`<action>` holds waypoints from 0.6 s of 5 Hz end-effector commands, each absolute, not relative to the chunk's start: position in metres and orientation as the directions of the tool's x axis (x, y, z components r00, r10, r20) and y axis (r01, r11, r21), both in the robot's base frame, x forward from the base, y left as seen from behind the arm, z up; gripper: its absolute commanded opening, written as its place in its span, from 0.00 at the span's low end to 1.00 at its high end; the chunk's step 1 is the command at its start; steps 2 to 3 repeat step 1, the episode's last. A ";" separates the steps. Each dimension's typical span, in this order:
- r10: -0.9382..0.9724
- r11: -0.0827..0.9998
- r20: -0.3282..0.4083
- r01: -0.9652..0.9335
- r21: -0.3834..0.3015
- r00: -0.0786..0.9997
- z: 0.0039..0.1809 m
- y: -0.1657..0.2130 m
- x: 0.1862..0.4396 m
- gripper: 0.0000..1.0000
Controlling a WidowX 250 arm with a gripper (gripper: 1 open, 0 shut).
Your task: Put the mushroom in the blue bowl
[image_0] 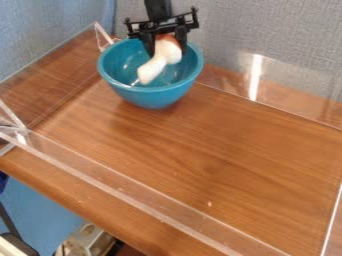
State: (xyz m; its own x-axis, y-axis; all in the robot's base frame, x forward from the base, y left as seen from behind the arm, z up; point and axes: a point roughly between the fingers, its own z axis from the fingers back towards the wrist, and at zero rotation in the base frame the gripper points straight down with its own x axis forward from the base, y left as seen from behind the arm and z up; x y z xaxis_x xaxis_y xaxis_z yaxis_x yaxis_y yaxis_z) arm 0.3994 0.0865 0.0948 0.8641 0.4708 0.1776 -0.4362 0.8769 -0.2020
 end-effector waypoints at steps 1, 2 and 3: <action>0.425 0.901 0.268 -0.376 -0.216 0.865 0.120 0.092 0.395 0.00; 0.425 0.901 0.268 -0.376 -0.216 0.865 0.120 0.092 0.395 0.00; 0.425 0.901 0.268 -0.376 -0.216 0.865 0.120 0.092 0.395 0.00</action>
